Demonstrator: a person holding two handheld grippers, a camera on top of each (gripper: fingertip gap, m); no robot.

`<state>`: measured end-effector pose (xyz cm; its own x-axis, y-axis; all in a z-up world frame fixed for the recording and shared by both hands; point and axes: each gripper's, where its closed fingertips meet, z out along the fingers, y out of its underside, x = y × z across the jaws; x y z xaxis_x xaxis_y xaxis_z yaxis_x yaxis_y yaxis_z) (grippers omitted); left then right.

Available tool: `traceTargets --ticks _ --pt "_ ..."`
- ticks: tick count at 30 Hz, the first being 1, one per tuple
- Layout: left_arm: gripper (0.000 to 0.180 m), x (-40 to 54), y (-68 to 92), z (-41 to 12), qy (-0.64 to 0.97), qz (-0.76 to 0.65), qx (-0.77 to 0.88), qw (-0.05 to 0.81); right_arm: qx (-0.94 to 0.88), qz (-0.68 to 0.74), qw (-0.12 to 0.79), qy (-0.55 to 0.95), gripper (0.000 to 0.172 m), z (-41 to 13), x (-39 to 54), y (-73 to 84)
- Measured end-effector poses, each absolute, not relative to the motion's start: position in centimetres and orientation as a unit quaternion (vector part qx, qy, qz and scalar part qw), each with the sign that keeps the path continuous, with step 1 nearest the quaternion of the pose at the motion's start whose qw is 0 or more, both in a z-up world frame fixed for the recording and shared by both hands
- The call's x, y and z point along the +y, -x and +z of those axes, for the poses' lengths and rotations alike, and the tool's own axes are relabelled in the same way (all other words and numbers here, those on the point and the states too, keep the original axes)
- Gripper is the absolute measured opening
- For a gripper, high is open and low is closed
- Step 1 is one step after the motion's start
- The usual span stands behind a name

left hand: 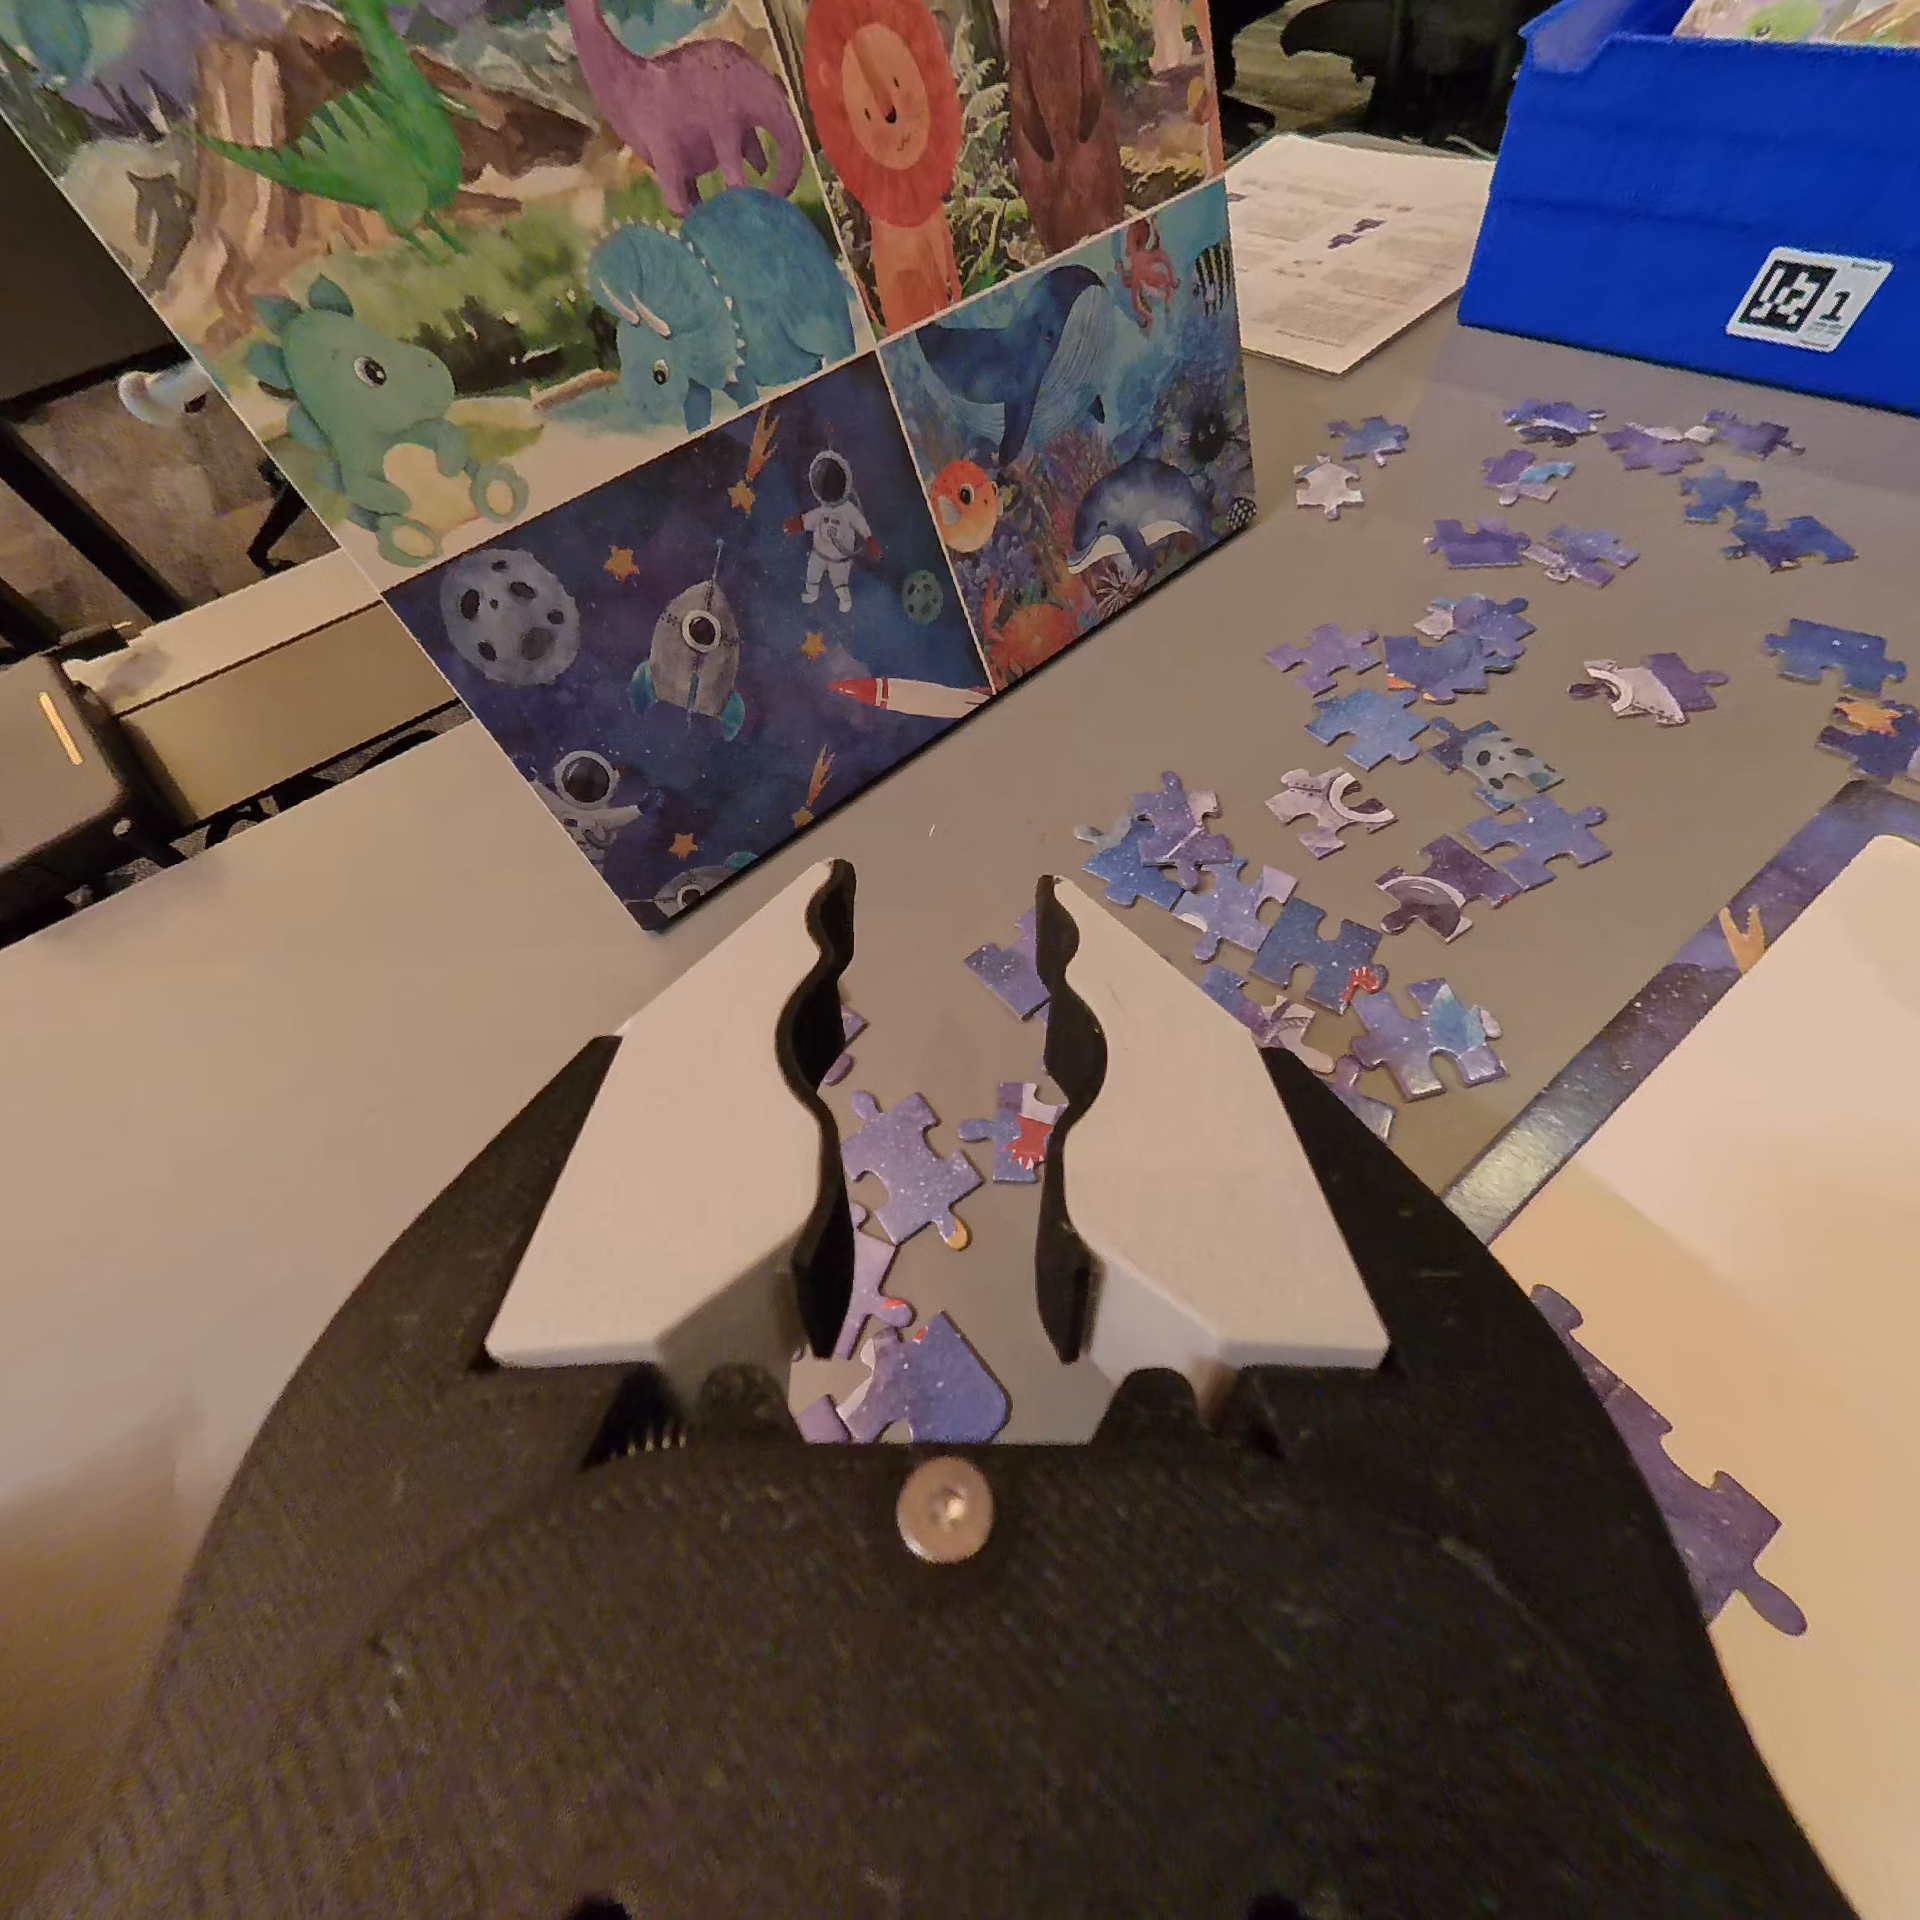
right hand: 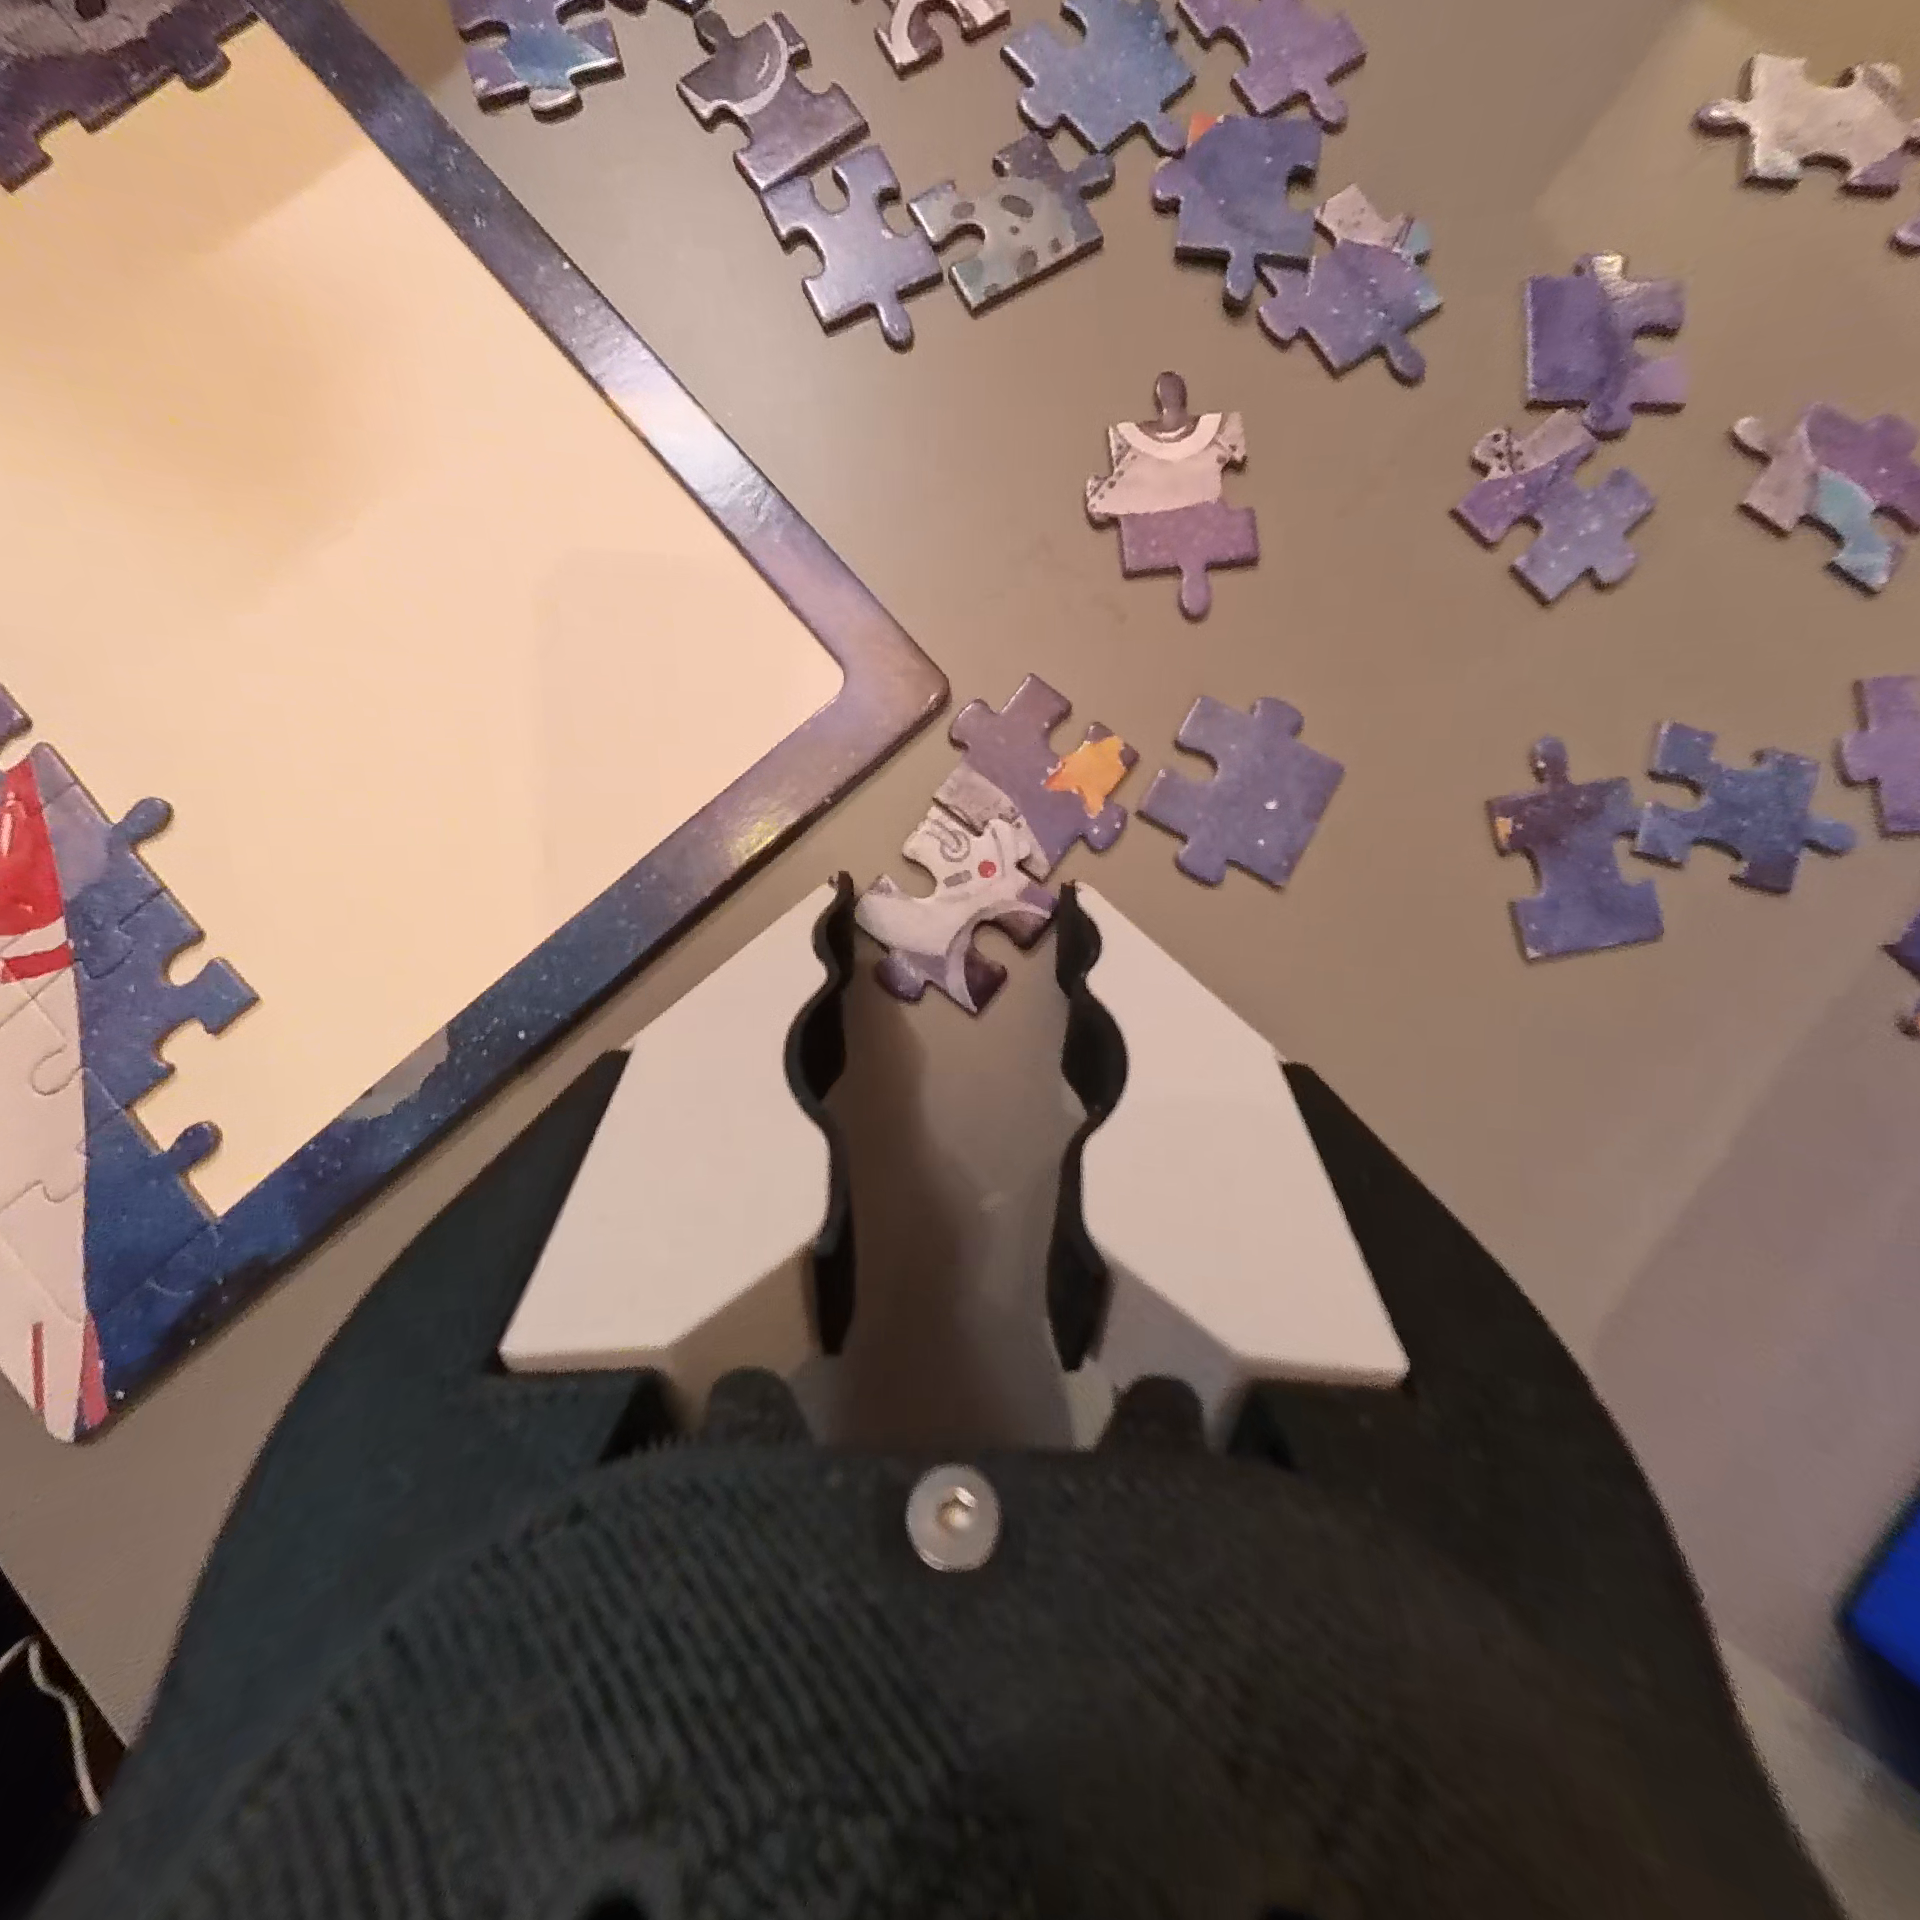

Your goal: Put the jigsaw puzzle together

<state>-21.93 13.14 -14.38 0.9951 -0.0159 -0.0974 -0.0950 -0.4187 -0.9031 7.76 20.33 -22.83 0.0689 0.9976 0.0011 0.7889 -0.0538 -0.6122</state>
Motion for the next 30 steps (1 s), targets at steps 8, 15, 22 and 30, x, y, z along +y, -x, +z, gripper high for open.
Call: traceTargets --ticks 8,15,22,30 --pt "0.033 13.1 22.0 -14.2 0.84 0.034 0.03 0.541 -0.646 0.235 0.234 0.688 0.037 -21.9 20.0 -7.7" --pt "0.033 13.1 21.9 -14.3 0.84 0.032 0.031 0.54 -0.692 0.363 0.22 0.583 0.037 -16.9 12.5 -2.3" --pt "0.033 13.0 22.0 -14.0 0.838 0.027 0.03 0.543 -0.829 0.396 0.135 0.371 0.037 -17.7 -1.6 4.8" --pt "0.033 12.8 21.4 -13.2 0.832 0.006 0.032 0.554 -0.913 0.304 0.075 0.263 0.037 -20.9 -4.7 7.2"
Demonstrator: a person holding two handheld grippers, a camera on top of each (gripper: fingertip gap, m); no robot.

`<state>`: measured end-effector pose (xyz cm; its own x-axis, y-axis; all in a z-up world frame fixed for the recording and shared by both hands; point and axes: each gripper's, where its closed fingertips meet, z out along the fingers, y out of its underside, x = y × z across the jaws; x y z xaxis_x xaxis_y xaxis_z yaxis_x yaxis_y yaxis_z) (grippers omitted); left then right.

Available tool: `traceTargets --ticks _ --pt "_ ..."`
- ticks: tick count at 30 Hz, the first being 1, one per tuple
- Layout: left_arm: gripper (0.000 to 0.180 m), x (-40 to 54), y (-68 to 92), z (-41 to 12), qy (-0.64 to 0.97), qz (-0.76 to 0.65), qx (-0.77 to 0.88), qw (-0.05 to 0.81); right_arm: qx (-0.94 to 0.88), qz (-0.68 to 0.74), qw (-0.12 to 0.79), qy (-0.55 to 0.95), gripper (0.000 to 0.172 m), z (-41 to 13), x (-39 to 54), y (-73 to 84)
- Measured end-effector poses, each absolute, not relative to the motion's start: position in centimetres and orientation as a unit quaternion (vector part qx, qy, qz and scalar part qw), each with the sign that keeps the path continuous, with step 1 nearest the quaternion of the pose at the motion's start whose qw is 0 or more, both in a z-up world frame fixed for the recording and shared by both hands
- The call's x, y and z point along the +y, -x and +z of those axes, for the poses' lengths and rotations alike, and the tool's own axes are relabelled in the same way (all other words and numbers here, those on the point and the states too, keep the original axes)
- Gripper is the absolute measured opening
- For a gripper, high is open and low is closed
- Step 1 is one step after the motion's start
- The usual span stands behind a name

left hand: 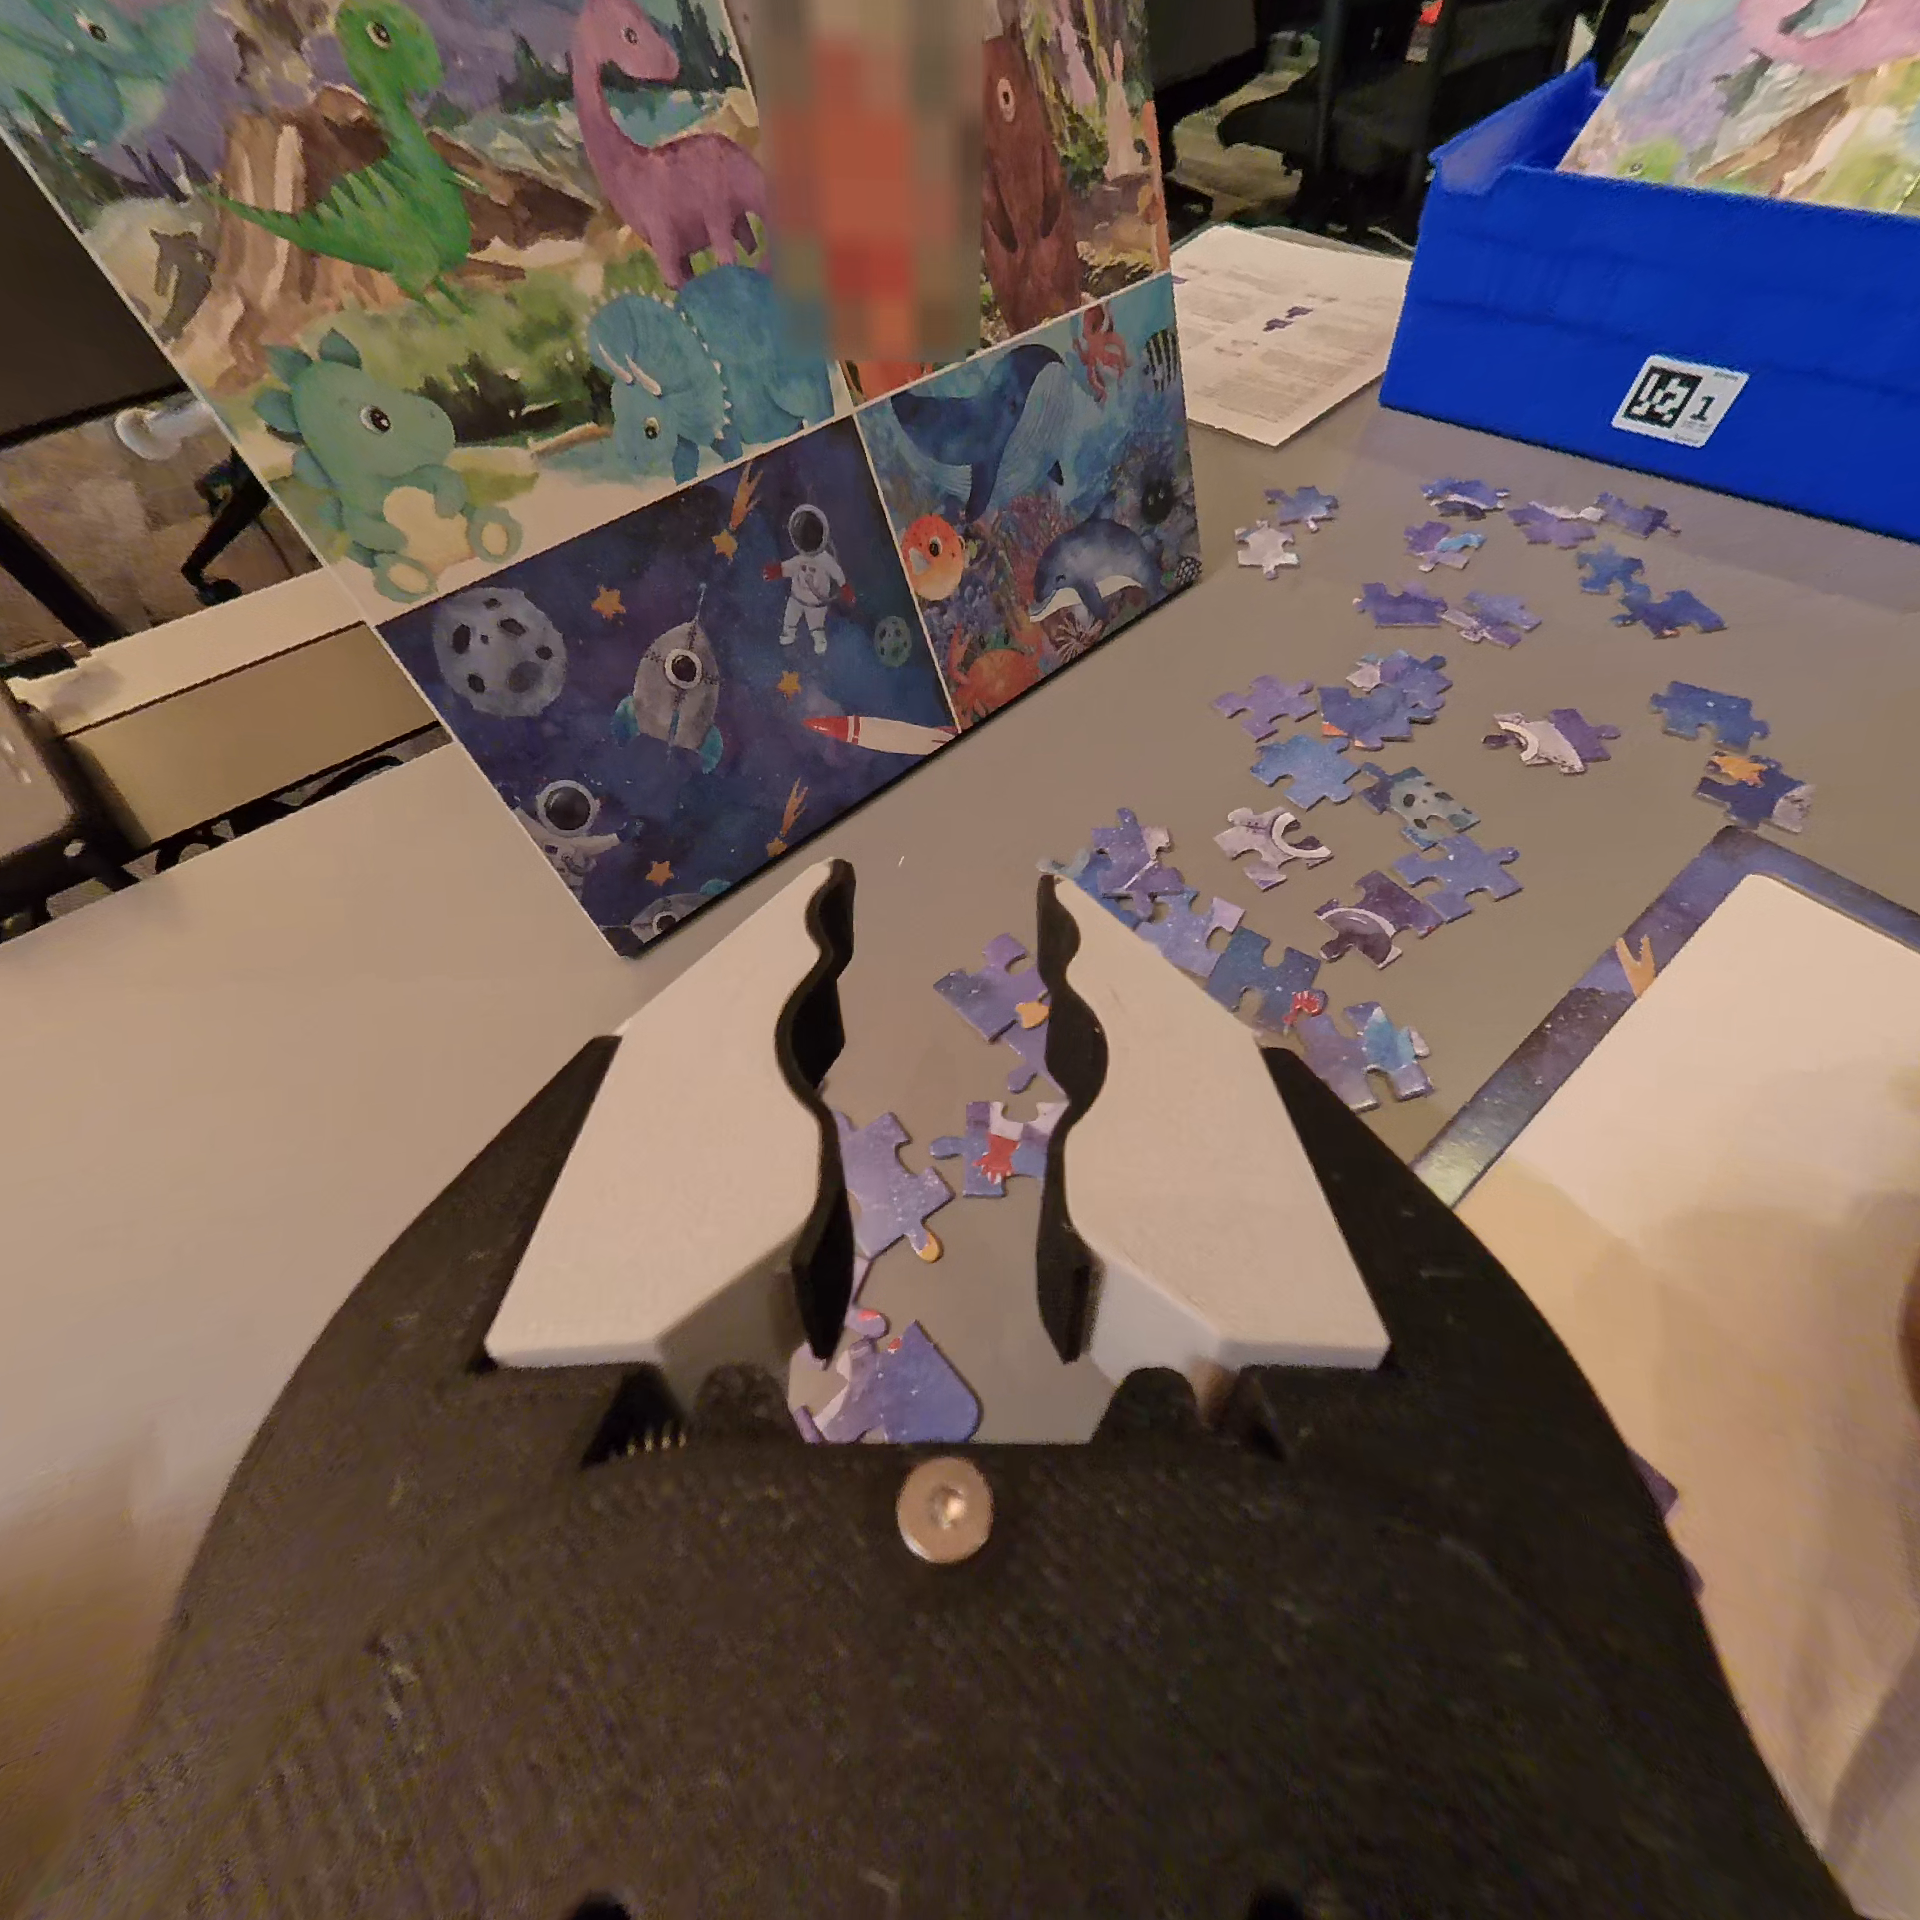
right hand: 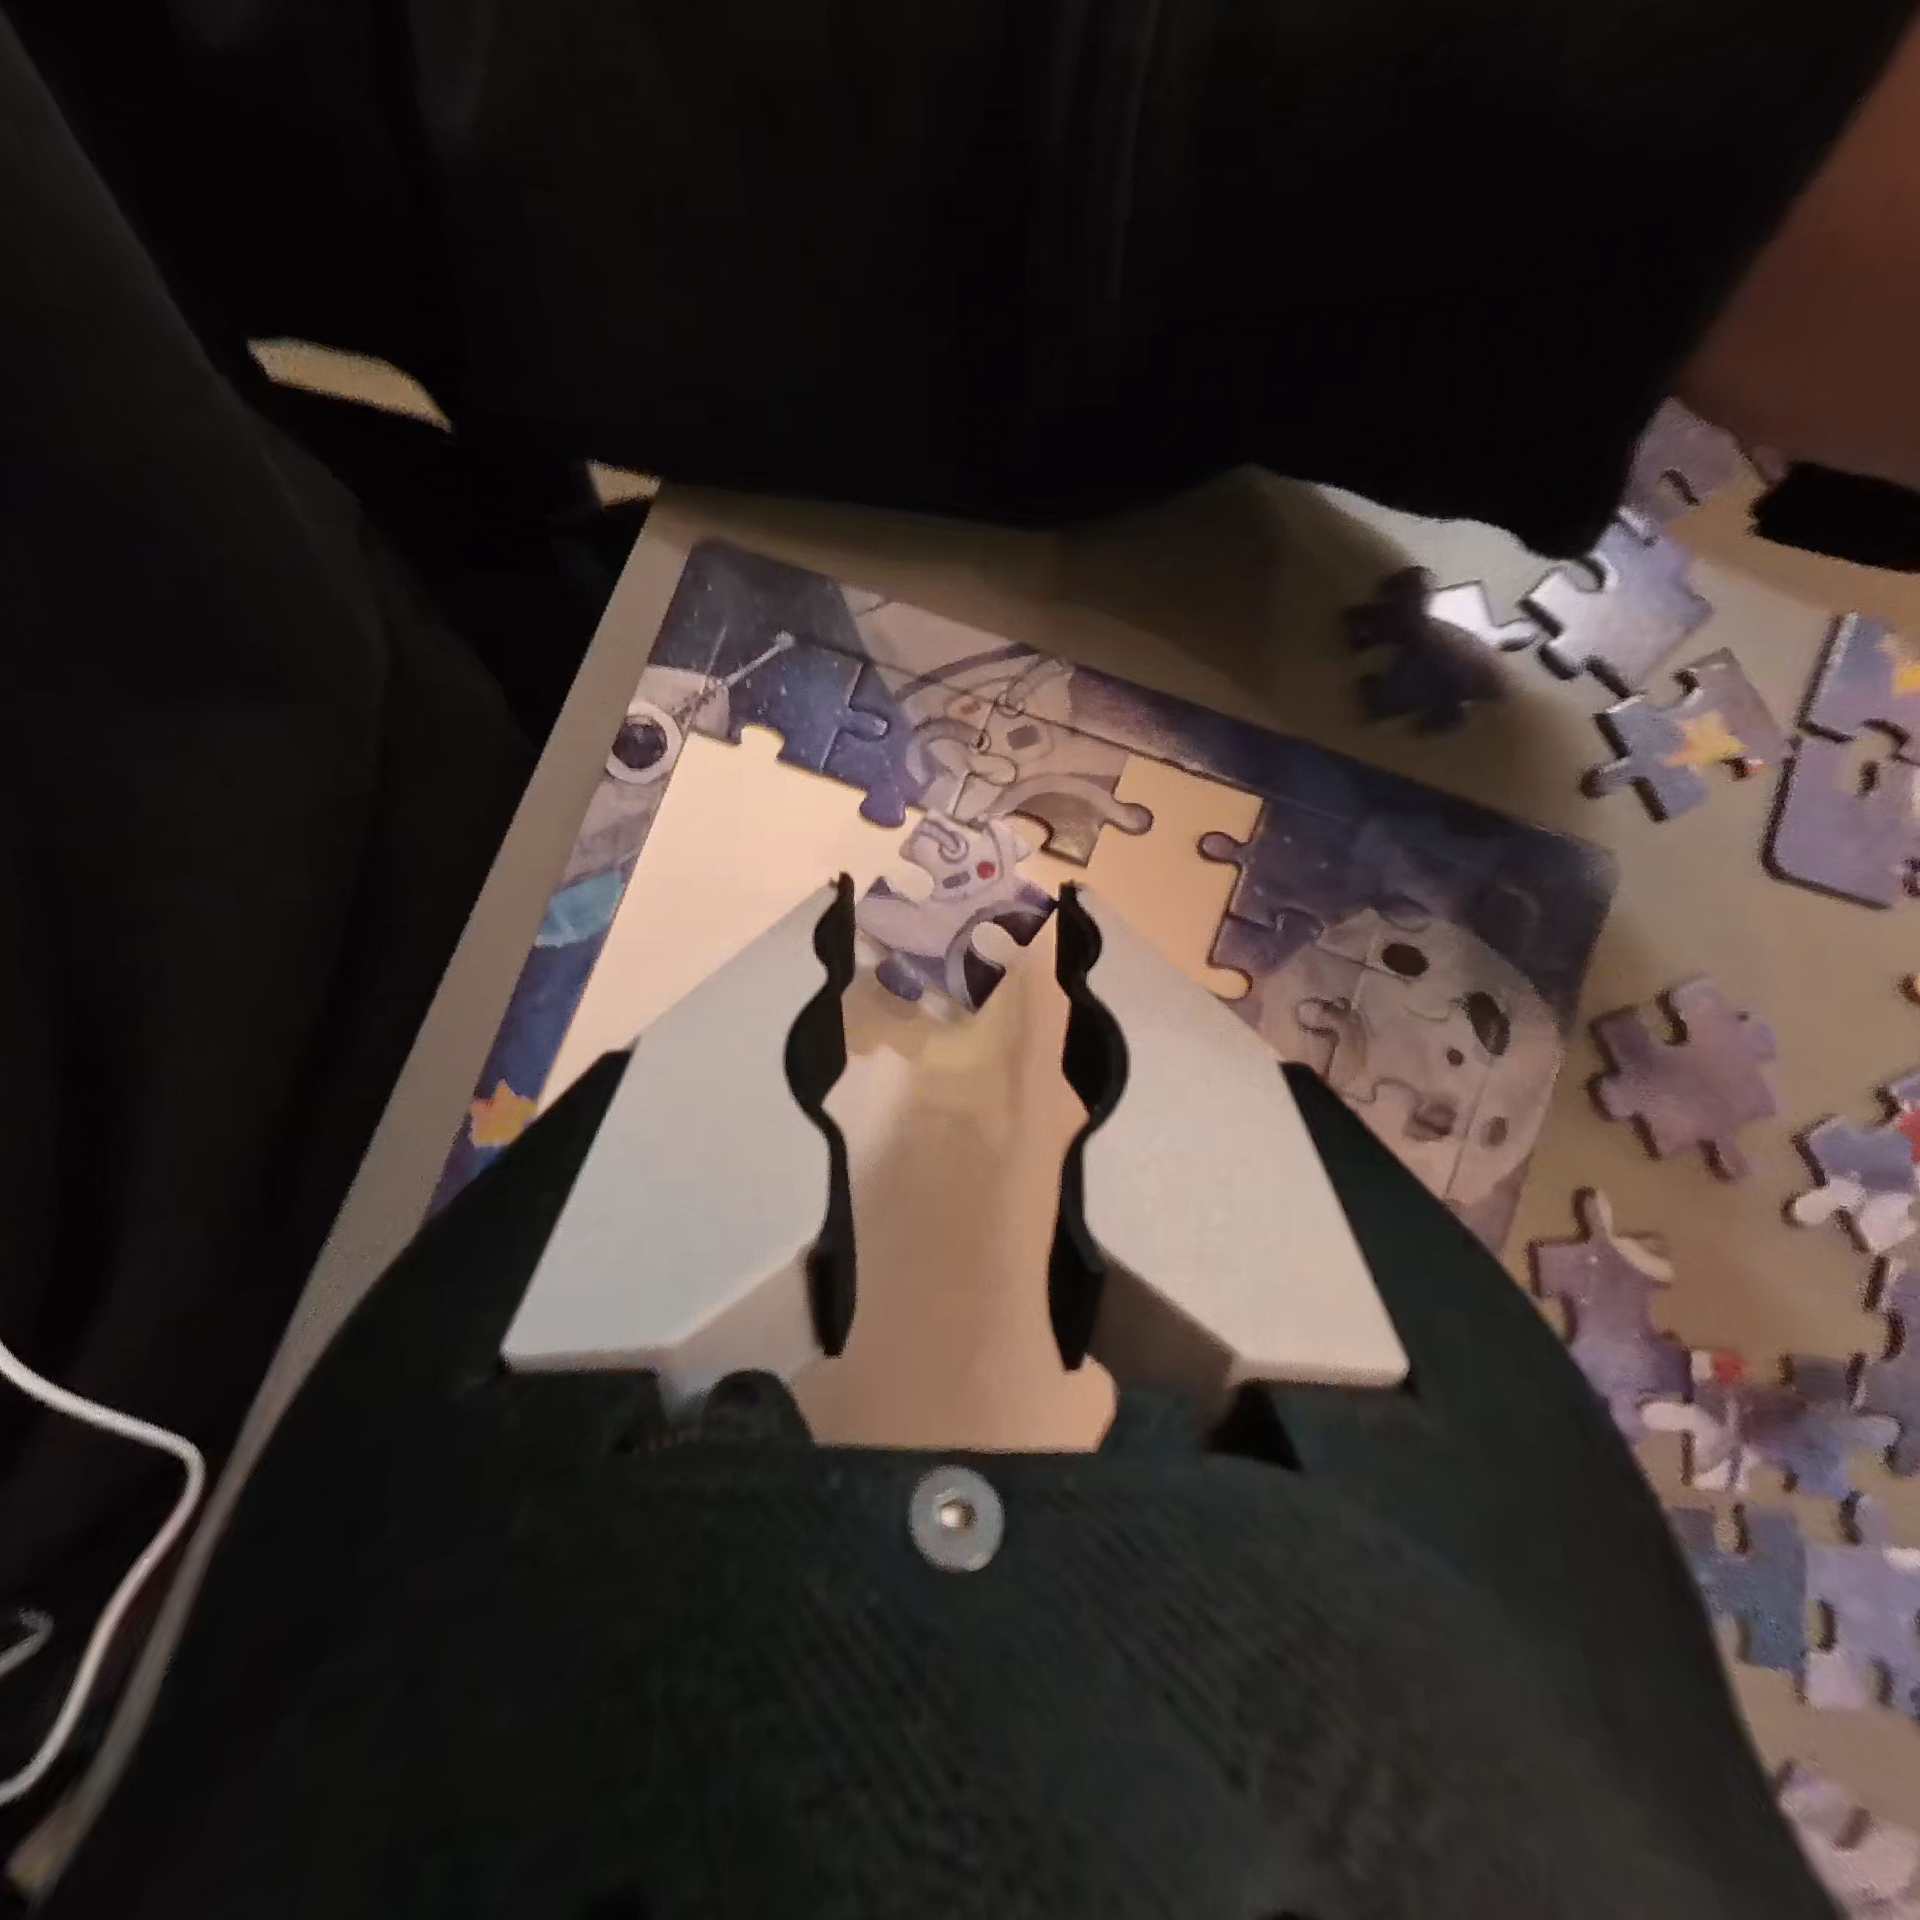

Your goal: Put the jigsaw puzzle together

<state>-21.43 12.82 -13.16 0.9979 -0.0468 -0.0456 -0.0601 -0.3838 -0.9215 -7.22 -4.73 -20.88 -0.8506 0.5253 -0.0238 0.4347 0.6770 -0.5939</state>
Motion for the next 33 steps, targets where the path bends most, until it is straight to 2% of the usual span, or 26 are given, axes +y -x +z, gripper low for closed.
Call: traceTargets --ticks 13,33 --pt "0.033 12.5 21.5 -12.2 0.823 -0.011 0.023 0.567 -0.96 0.228 0.007 0.162 0.037 -22.6 -4.8 8.0" --pt "0.034 12.4 21.5 -11.8 0.818 -0.02 0.02 0.575 -0.957 0.241 0.023 0.161 0.04 -22.3 -4.6 8.1"
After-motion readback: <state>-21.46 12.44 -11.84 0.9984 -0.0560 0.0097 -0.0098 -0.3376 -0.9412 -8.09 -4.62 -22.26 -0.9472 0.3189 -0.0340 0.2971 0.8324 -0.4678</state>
